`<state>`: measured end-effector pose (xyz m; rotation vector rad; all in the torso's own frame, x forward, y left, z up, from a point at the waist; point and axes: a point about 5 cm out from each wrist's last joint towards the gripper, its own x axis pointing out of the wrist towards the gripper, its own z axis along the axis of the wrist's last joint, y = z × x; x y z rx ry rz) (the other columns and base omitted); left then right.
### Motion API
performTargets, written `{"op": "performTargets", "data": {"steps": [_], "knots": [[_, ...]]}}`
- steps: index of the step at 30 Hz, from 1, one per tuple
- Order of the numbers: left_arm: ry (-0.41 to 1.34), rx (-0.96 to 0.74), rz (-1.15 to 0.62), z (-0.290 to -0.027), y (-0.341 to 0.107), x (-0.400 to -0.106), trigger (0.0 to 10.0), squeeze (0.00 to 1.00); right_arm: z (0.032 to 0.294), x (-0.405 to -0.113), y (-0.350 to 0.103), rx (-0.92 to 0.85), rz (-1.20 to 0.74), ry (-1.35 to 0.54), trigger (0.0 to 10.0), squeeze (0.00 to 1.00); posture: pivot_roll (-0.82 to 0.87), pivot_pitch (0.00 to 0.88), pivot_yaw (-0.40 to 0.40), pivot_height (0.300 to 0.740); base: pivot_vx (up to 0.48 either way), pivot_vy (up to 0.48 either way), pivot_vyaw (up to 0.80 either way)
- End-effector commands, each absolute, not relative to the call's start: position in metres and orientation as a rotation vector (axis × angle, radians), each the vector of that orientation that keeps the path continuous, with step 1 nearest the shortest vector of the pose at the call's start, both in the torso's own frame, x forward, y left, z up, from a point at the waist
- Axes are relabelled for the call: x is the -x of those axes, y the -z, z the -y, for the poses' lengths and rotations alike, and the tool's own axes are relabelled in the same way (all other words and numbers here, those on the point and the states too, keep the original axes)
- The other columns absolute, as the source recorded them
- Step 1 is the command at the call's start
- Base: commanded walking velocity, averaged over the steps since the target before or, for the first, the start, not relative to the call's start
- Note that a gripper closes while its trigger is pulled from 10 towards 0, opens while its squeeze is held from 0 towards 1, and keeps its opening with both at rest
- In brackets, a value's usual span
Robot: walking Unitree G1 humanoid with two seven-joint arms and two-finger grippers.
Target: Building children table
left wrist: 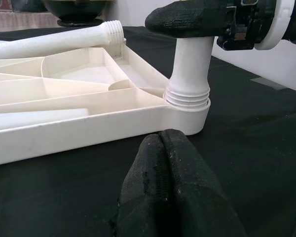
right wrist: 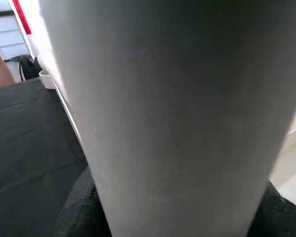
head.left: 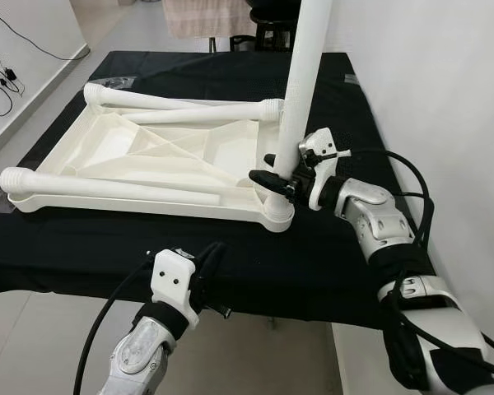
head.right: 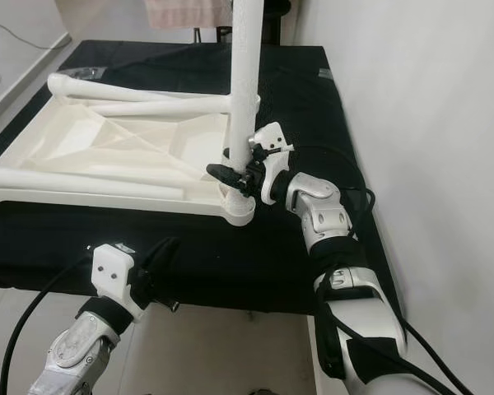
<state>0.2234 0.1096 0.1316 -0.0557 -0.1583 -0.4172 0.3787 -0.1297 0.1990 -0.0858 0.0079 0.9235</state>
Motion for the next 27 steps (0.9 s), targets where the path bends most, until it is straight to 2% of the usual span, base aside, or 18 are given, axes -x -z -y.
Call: {"op": "performTargets", "data": {"steps": [1, 7, 10, 11, 12, 14, 15, 16, 17, 18, 20, 23, 24, 25, 26, 27], "knots": [[0.413, 0.056, 0.13, -0.11, -0.125, -0.222, 10.0, 0.0, 0.121, -0.376, -0.189, 0.067, -0.057, -0.98, 0.0, 0.0, 0.13, 0.124, -0.011, 0.74, 0.0, 0.0, 0.0], [0.413, 0.059, 0.132, -0.11, -0.127, -0.221, 10.0, 0.0, 0.135, -0.372, -0.18, 0.065, -0.053, -0.904, 0.0, 0.0, 0.11, 0.138, 0.001, 0.74, 0.0, 0.0, 0.0], [0.415, 0.061, 0.131, -0.111, -0.127, -0.22, 10.0, 0.0, 0.139, -0.371, -0.169, 0.062, -0.091, -0.81, 0.0, 0.0, 0.11, 0.143, 0.0, 0.74, 0.0, 0.0, 0.0], [0.415, 0.062, 0.132, -0.111, -0.128, -0.219, 10.0, 0.0, 0.138, -0.369, -0.156, 0.053, -0.123, -0.706, 0.0, 0.0, 0.1, 0.151, 0.001, 0.74, 0.0, 0.0, 0.0], [0.415, 0.062, 0.132, -0.111, -0.128, -0.219, 10.0, 0.0, 0.138, -0.369, -0.156, 0.053, -0.123, -0.706, 0.0, 0.0, 0.1, 0.151, 0.001, 0.74, 0.0, 0.0, 0.0], [0.414, 0.062, 0.133, -0.113, -0.128, -0.219, 10.0, 0.0, 0.132, -0.355, -0.124, -0.052, -0.181, -0.29, 0.0, 0.0, 0.09, 0.161, 0.01, 0.74, 0.0, 0.0, 0.0], [0.414, 0.062, 0.133, -0.113, -0.128, -0.219, 10.0, 0.0, 0.132, -0.355, -0.124, -0.052, -0.181, -0.29, 0.0, 0.0, 0.09, 0.161, 0.01, 0.74, 0.0, 0.0, 0.0], [0.414, 0.061, 0.133, -0.114, -0.129, -0.218, 10.0, 0.0, 0.126, -0.344, -0.116, -0.078, -0.19, -0.176, 0.0, 0.0, 0.09, 0.164, 0.013, 0.74, 0.0, 0.0, 0.0], [0.414, 0.06, 0.132, -0.114, -0.129, -0.219, 10.0, 0.0, 0.114, -0.339, -0.119, -0.03, -0.161, -0.192, 0.0, 0.0, 0.09, 0.161, 0.022, 0.74, 0.0, 0.0, 0.0], [0.414, 0.06, 0.132, -0.114, -0.129, -0.219, 10.0, 0.0, 0.114, -0.339, -0.119, -0.03, -0.161, -0.192, 0.0, 0.0, 0.09, 0.161, 0.022, 0.74, 0.0, 0.0, 0.0], [0.413, 0.059, 0.13, -0.115, -0.128, -0.219, 10.0, 0.0, 0.098, -0.339, -0.126, 0.03, -0.123, -0.286, 0.0, 0.0, 0.09, 0.156, 0.017, 0.74, 0.0, 0.0, 0.0], [0.416, 0.061, 0.129, -0.114, -0.128, -0.22, 10.0, 0.0, 0.101, -0.348, -0.128, 0.011, -0.136, -0.282, 0.0, 0.0, 0.1, 0.151, 0.009, 0.74, 0.0, 0.0, 0.0], [0.414, 0.058, 0.131, -0.114, -0.128, -0.22, 10.0, 0.0, 0.104, -0.352, -0.13, -0.001, -0.133, -0.27, 5.4, 0.0, 0.1, 0.149, 0.012, 0.74, 0.0, 0.0, 0.0], [0.412, 0.056, 0.131, -0.114, -0.128, -0.221, 10.0, 0.0, 0.106, -0.354, -0.133, -0.009, -0.13, -0.258, 5.4, 0.0, 0.1, 0.149, 0.012, 0.74, 0.0, 0.0, 0.0], [0.409, 0.055, 0.132, -0.114, -0.128, -0.221, 10.0, 0.0, 0.106, -0.355, -0.137, -0.031, -0.106, -0.3, 10.0, 1.0, 0.1, 0.145, 0.01, 0.74, 0.0, 0.0, 0.0], [0.409, 0.055, 0.132, -0.114, -0.128, -0.221, 10.0, 0.0, 0.106, -0.355, -0.137, -0.031, -0.106, -0.3, 10.0, 1.0, 0.1, 0.145, 0.01, 0.74, 0.0, 0.0, 0.0]]}}
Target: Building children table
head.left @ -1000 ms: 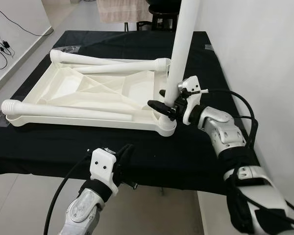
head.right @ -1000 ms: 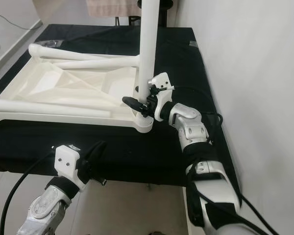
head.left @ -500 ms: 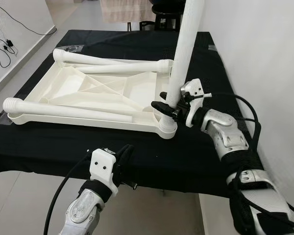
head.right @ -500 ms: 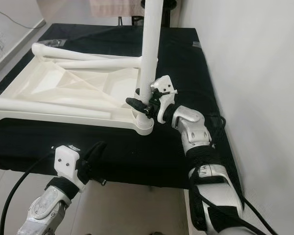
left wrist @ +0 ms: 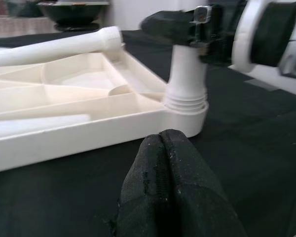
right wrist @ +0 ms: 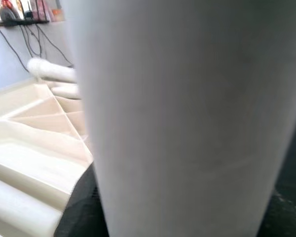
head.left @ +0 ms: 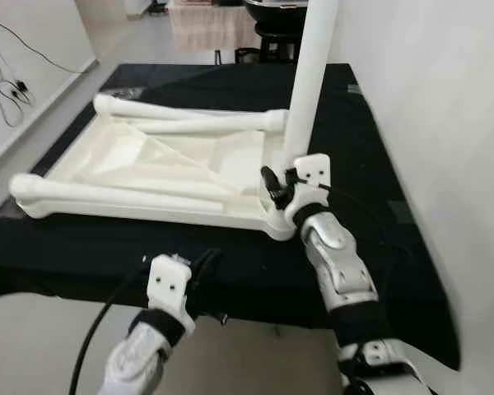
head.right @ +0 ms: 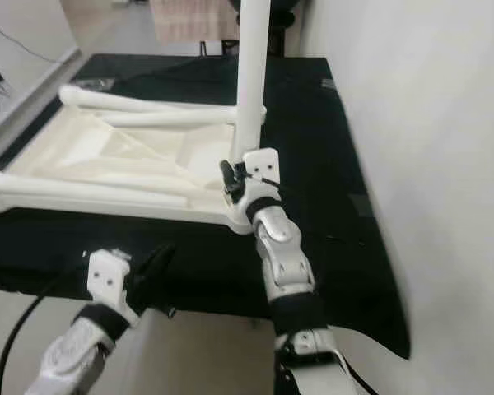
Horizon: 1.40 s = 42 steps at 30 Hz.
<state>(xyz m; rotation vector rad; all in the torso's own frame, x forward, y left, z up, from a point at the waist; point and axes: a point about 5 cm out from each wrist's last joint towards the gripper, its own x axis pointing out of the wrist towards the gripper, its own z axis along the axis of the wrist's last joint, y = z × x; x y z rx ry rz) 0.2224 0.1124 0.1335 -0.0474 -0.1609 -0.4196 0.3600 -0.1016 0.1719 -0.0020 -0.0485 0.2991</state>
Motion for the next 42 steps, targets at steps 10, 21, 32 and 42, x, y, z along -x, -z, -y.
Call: {"op": "performTargets", "data": {"steps": [10, 21, 32, 42], "knots": [[0.412, 0.057, 0.129, -0.113, -0.127, -0.223, 10.0, 0.0, 0.112, -0.369, -0.173, -0.038, -0.013, -0.568, 10.0, 0.0, 0.09, 0.13, 0.011, 0.74, 0.0, 0.0, 0.0], [0.405, 0.053, 0.128, -0.112, -0.125, -0.224, 10.0, 0.0, 0.125, -0.378, -0.186, 0.023, -0.028, -0.876, 4.6, 0.0, 0.12, 0.111, -0.006, 0.74, 0.0, 0.0, 0.0], [0.405, 0.054, 0.129, -0.111, -0.125, -0.223, 10.0, 0.0, 0.131, -0.377, -0.181, 0.008, -0.041, -0.962, 0.0, 0.0, 0.11, 0.119, -0.005, 0.74, 0.0, 0.0, 0.0], [0.404, 0.054, 0.131, -0.112, -0.126, -0.222, 10.0, 0.0, 0.141, -0.373, -0.158, 0.06, -0.066, -0.689, 0.0, 0.0, 0.1, 0.143, -0.002, 0.74, 0.0, 0.0, 0.0]]}}
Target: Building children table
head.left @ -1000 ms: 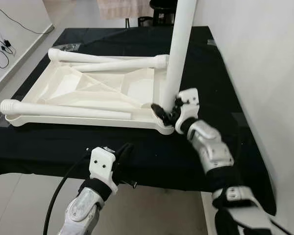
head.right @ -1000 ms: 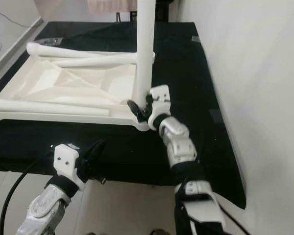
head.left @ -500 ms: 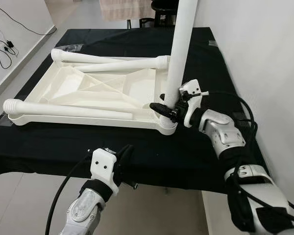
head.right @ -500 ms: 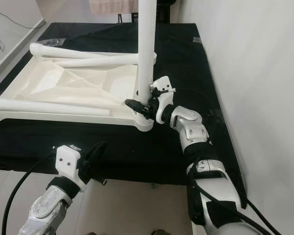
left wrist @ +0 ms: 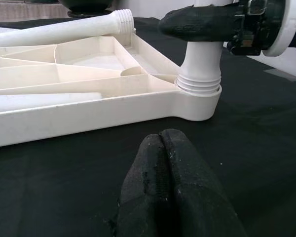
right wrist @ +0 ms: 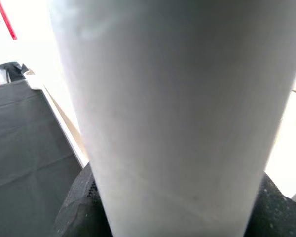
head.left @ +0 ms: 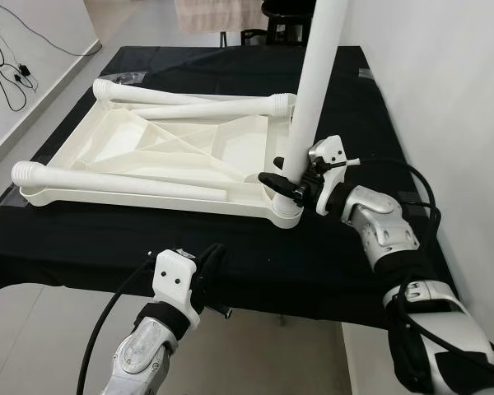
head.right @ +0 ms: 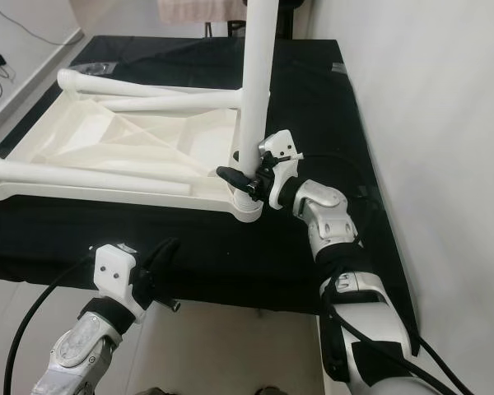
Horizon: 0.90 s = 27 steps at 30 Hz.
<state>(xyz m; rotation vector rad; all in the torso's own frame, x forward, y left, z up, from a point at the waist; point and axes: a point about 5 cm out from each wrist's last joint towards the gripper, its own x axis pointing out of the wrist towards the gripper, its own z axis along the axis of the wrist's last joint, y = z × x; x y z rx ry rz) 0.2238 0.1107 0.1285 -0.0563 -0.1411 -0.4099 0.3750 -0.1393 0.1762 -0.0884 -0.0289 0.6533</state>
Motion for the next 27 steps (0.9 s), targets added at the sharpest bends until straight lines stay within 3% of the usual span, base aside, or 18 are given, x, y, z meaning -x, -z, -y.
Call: {"op": "performTargets", "data": {"steps": [1, 2, 3, 4, 5, 10, 11, 12, 13, 14, 15, 22, 23, 27], "knots": [[0.404, 0.054, 0.131, -0.113, -0.127, -0.221, 10.0, 0.0, 0.143, -0.369, -0.142, 0.089, -0.101, -0.448, 0.0, 0.0, 0.09, 0.147, 0.002, 0.74, 0.0, 0.0, 0.0], [0.404, 0.054, 0.131, -0.113, -0.127, -0.221, 10.0, 0.0, 0.143, -0.369, -0.142, 0.089, -0.101, -0.448, 0.0, 0.0, 0.09, 0.147, 0.002, 0.74, 0.0, 0.0, 0.0], [0.403, 0.053, 0.132, -0.114, -0.127, -0.221, 10.0, 0.0, 0.147, -0.364, -0.132, 0.115, -0.121, -0.27, 0.0, 0.0, 0.09, 0.149, 0.004, 0.74, 0.0, 0.0, 0.0], [0.403, 0.053, 0.132, -0.114, -0.127, -0.221, 10.0, 0.0, 0.147, -0.364, -0.132, 0.115, -0.121, -0.27, 0.0, 0.0, 0.09, 0.149, 0.004, 0.74, 0.0, 0.0, 0.0], [0.406, 0.051, 0.13, -0.116, -0.128, -0.221, 10.0, 0.0, 0.13, -0.34, -0.119, 0.078, -0.122, -0.169, 0.0, 0.0, 0.1, 0.152, 0.011, 0.74, 0.0, 0.0, 0.0], [0.407, 0.05, 0.126, -0.117, -0.127, -0.222, 10.0, 0.0, 0.127, -0.345, -0.122, 0.075, -0.107, -0.19, 0.0, 0.0, 0.11, 0.143, 0.01, 0.74, 0.0, 0.0, 0.0], [0.408, 0.05, 0.125, -0.117, -0.127, -0.223, 10.0, 0.0, 0.127, -0.349, -0.124, 0.097, -0.107, -0.19, 3.3, 0.0, 0.11, 0.142, 0.011, 0.74, 0.0, 0.0, 0.0], [0.408, 0.05, 0.125, -0.117, -0.127, -0.223, 10.0, 0.0, 0.127, -0.349, -0.124, 0.097, -0.107, -0.19, 3.3, 0.0, 0.11, 0.142, 0.011, 0.74, 0.0, 0.0, 0.0], [0.408, 0.05, 0.125, -0.117, -0.127, -0.223, 10.0, 0.0, 0.127, -0.352, -0.126, 0.117, -0.104, -0.189, 10.0, 0.0, 0.11, 0.14, 0.014, 0.74, 0.0, 0.0, 0.0], [0.405, 0.048, 0.126, -0.117, -0.127, -0.223, 10.0, 0.0, 0.125, -0.354, -0.129, 0.084, -0.087, -0.216, 10.0, 0.0, 0.12, 0.139, 0.015, 0.74, 0.0, 0.0, 0.0], [0.402, 0.046, 0.127, -0.117, -0.127, -0.223, 10.0, 0.0, 0.122, -0.356, -0.135, 0.047, -0.056, -0.268, 10.0, 1.0, 0.12, 0.139, 0.015, 0.74, 0.0, 0.0, 0.0], [0.396, 0.043, 0.126, -0.118, -0.127, -0.223, 10.0, 0.0, 0.116, -0.36, -0.151, 0.036, 0.014, -0.376, 10.0, 1.0, 0.12, 0.136, 0.014, 0.74, 0.0, 0.0, 0.0], [0.398, 0.044, 0.125, -0.118, -0.127, -0.223, 10.0, 0.0, 0.118, -0.361, -0.162, 0.06, 0.045, -0.443, 10.0, 0.0, 0.13, 0.132, 0.016, 0.74, 0.0, 0.0, 0.0], [0.403, 0.047, 0.122, -0.117, -0.126, -0.223, 10.0, 0.0, 0.129, -0.37, -0.184, 0.115, 0.064, -0.656, 10.0, 0.0, 0.13, 0.131, 0.013, 0.74, 0.0, 0.0, 0.0]]}}
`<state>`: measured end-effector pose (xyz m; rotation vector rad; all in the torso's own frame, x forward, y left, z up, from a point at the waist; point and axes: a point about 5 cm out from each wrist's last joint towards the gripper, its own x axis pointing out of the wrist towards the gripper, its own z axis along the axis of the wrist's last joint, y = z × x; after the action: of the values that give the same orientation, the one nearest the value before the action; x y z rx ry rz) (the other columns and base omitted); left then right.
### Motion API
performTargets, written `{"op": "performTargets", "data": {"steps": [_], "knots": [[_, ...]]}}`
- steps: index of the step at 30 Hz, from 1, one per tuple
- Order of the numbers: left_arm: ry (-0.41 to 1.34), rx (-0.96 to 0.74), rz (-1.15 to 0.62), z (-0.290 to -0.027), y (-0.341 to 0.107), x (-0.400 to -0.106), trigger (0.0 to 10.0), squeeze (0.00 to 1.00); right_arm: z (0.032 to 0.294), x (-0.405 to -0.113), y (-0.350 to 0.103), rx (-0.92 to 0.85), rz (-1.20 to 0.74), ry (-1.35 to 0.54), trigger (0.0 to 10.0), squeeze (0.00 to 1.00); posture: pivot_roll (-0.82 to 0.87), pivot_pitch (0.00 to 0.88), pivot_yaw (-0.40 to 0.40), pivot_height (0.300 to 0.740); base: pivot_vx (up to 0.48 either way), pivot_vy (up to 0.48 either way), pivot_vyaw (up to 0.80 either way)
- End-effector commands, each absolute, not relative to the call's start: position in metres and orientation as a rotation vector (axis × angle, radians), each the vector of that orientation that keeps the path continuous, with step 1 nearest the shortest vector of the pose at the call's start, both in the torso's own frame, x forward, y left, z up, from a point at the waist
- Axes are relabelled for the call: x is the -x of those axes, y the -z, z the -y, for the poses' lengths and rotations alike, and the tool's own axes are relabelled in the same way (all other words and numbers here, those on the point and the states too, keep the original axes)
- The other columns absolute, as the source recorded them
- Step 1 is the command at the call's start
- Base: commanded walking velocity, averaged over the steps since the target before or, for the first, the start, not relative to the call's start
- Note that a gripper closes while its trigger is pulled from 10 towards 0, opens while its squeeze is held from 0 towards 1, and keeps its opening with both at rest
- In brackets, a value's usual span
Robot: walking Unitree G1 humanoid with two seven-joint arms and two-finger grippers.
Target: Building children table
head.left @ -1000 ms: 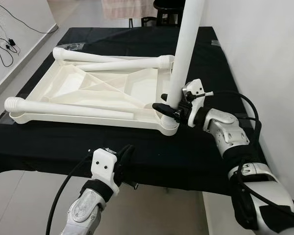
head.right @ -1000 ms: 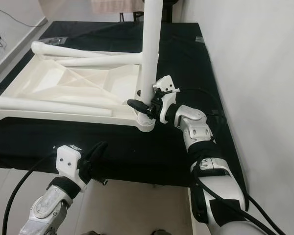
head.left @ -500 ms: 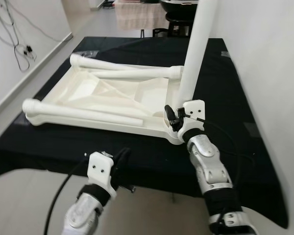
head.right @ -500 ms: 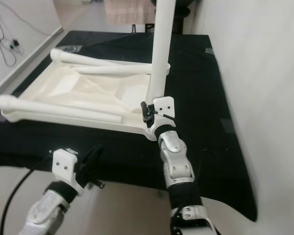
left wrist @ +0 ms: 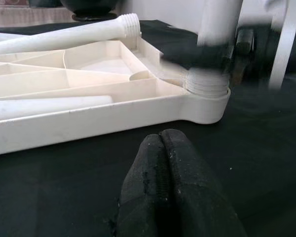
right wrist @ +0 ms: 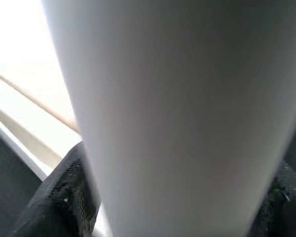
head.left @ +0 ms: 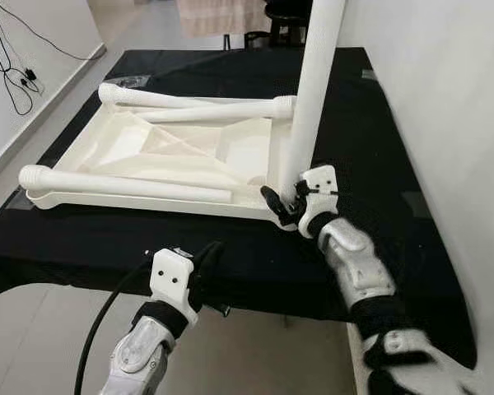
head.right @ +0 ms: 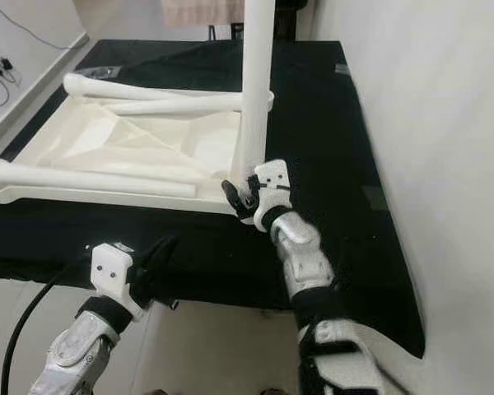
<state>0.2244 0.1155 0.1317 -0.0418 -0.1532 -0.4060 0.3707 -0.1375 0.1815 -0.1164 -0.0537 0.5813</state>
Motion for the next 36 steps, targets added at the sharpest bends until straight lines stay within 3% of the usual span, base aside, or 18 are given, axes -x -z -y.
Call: {"op": "performTargets", "data": {"steps": [1, 11, 12, 13, 14, 24, 31, 32, 33, 34, 36], "knots": [[0.404, 0.048, 0.122, -0.117, -0.126, -0.223, 10.0, 0.0, 0.132, -0.373, -0.186, 0.124, 0.059, -0.683, 10.0, 0.0, 0.13, 0.131, 0.012, 0.74, 0.0, 0.0, 0.0], [0.402, 0.047, 0.123, -0.115, -0.127, -0.22, 10.0, 0.0, 0.142, -0.386, -0.201, 0.083, 0.021, -0.865, 10.0, 0.0, 0.15, 0.141, 0.006, 0.74, 0.0, 0.0, 0.0], [0.403, 0.046, 0.124, -0.115, -0.127, -0.219, 10.0, 0.0, 0.142, -0.386, -0.203, 0.074, 0.018, -0.884, 9.6, 0.0, 0.15, 0.145, 0.007, 0.74, 0.0, 0.0, 0.0], [0.403, 0.046, 0.124, -0.115, -0.127, -0.218, 10.0, 0.0, 0.142, -0.387, -0.204, 0.062, 0.012, -0.914, 0.4, 0.0, 0.16, 0.156, 0.006, 0.74, 0.0, 0.0, 0.0], [0.403, 0.046, 0.124, -0.115, -0.128, -0.217, 10.0, 0.0, 0.142, -0.387, -0.205, 0.055, 0.009, -0.933, 0.0, 0.0, 0.16, 0.156, 0.006, 0.74, 0.0, 0.0, 0.0], [0.407, 0.046, 0.119, -0.114, -0.129, -0.21, 10.0, 0.0, 0.142, -0.389, -0.207, 0.038, -0.01, -0.989, 0.0, 0.0, 0.18, 0.183, 0.006, 0.74, 0.0, 0.0, 0.0], [0.408, 0.047, 0.115, -0.115, -0.129, -0.208, 10.0, 0.0, 0.148, -0.388, -0.197, 0.058, 0.001, -0.904, 0.0, 0.0, 0.16, 0.186, 0.005, 0.74, 0.0, 0.0, 0.0], [0.407, 0.047, 0.115, -0.115, -0.129, -0.209, 10.0, 0.0, 0.145, -0.387, -0.187, 0.058, -0.011, -0.833, 0.0, 0.0, 0.15, 0.185, 0.004, 0.74, 0.0, 0.0, 0.0], [0.406, 0.048, 0.116, -0.116, -0.13, -0.21, 10.0, 0.0, 0.143, -0.388, -0.169, 0.019, -0.032, -0.454, 0.0, 0.0, 0.15, 0.184, 0.006, 0.74, 0.0, 0.0, 0.0], [0.406, 0.048, 0.116, -0.116, -0.13, -0.21, 10.0, 0.0, 0.143, -0.388, -0.169, 0.019, -0.032, -0.454, 0.0, 0.0, 0.15, 0.184, 0.006, 0.74, 0.0, 0.0, 0.0], [0.406, 0.048, 0.118, -0.117, -0.131, -0.212, 10.0, 0.0, 0.108, -0.352, -0.133, -0.116, -0.155, -0.22, 0.0, 0.0, 0.14, 0.188, 0.017, 0.74, 0.0, 0.0, 0.0]]}}
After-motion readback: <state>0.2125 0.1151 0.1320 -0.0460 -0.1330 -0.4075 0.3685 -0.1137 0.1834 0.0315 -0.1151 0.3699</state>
